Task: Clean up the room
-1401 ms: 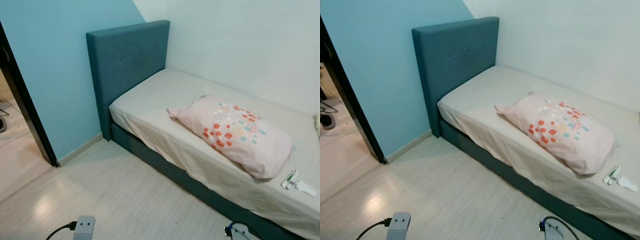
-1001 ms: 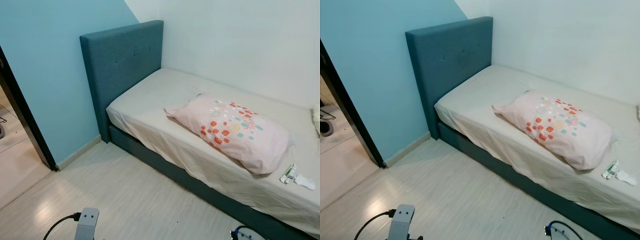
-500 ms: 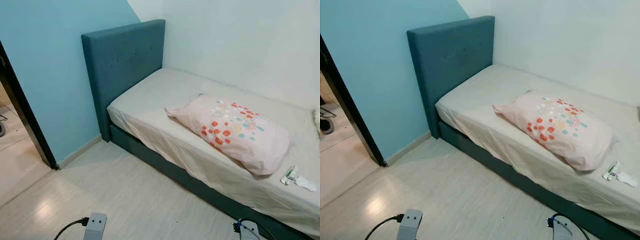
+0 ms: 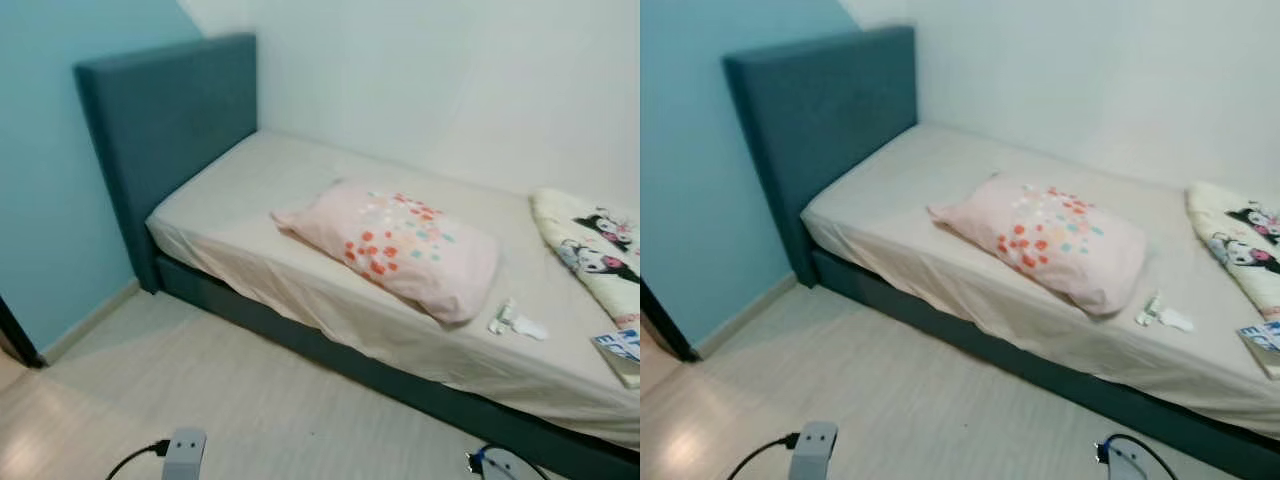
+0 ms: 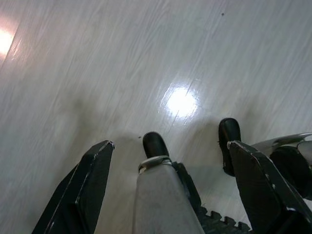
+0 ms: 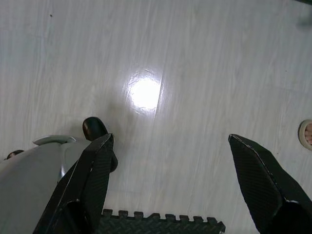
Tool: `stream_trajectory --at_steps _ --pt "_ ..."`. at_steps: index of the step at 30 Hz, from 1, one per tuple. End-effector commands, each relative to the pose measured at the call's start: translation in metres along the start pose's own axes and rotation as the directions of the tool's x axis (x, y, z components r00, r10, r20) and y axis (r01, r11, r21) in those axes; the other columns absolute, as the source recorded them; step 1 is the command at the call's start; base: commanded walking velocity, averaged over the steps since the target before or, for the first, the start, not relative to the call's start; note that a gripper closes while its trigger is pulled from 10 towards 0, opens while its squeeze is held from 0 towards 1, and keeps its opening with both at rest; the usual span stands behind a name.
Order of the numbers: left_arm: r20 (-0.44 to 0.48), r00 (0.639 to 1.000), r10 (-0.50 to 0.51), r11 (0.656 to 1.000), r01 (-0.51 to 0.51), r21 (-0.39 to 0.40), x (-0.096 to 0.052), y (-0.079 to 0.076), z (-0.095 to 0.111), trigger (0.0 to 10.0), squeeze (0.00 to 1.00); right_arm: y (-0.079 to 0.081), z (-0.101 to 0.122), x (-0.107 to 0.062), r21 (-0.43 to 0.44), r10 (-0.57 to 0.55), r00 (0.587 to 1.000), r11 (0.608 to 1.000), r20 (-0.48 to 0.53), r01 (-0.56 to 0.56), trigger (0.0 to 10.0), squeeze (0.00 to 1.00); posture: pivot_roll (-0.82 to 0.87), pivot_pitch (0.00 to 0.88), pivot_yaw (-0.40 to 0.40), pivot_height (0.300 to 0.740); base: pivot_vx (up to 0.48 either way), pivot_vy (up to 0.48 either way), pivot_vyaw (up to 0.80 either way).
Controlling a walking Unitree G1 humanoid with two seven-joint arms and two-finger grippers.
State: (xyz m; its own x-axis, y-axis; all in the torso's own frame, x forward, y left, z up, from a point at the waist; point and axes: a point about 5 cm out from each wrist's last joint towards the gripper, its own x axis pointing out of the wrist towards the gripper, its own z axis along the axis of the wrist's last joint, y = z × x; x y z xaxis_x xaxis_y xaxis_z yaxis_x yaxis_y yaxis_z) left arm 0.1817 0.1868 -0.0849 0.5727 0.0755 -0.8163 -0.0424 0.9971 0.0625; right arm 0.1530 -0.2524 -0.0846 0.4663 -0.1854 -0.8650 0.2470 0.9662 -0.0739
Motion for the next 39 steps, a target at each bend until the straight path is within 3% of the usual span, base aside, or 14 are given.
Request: stream_trajectory --at_steps 1,12,22,28,35,39 --pt "-0.039 0.999 0.015 1.000 -0.015 -0.005 -0.002 0.007 -0.011 10.0 0.00 0.001 0.004 0.000 -0.015 0.016 1.000 1.000 0.012 -0.016 10.0 0.00 -0.03 0.000 -0.089 0.740 0.000 0.000 0.00" --pt "-0.058 0.997 0.052 0.999 -0.052 0.002 -0.003 0.018 -0.014 10.0 0.00 -0.006 0.001 -0.001 -0.026 0.018 1.000 0.999 0.011 -0.018 10.0 0.00 -0.04 0.000 -0.090 0.740 0.000 -0.380 0.00" --pt "-0.044 0.998 0.041 0.999 -0.040 0.007 -0.002 0.015 -0.008 10.0 0.00 0.025 0.000 0.002 -0.027 0.041 0.999 0.999 0.007 -0.040 10.0 0.00 -0.04 0.000 -0.088 0.740 0.000 -0.448 0.00" --pt "-0.047 0.998 0.039 0.999 -0.039 0.003 -0.002 0.013 -0.009 10.0 0.00 0.029 0.006 0.003 -0.025 0.039 0.999 0.999 0.020 -0.039 10.0 0.00 -0.05 0.000 -0.090 0.740 0.000 -0.451 0.00" --pt "-0.048 0.998 0.033 0.999 -0.033 0.000 -0.002 0.011 -0.010 10.0 0.00 0.027 0.013 0.003 -0.017 0.029 0.999 0.999 0.032 -0.029 10.0 0.00 -0.05 0.000 -0.090 0.740 0.000 -0.451 0.00" --pt "-0.045 0.998 0.032 0.999 -0.032 0.008 -0.002 0.012 -0.009 10.0 0.00 0.005 0.024 0.002 0.021 0.008 0.998 1.000 0.067 -0.009 10.0 0.00 -0.05 0.000 -0.081 0.740 0.000 -0.449 0.00"
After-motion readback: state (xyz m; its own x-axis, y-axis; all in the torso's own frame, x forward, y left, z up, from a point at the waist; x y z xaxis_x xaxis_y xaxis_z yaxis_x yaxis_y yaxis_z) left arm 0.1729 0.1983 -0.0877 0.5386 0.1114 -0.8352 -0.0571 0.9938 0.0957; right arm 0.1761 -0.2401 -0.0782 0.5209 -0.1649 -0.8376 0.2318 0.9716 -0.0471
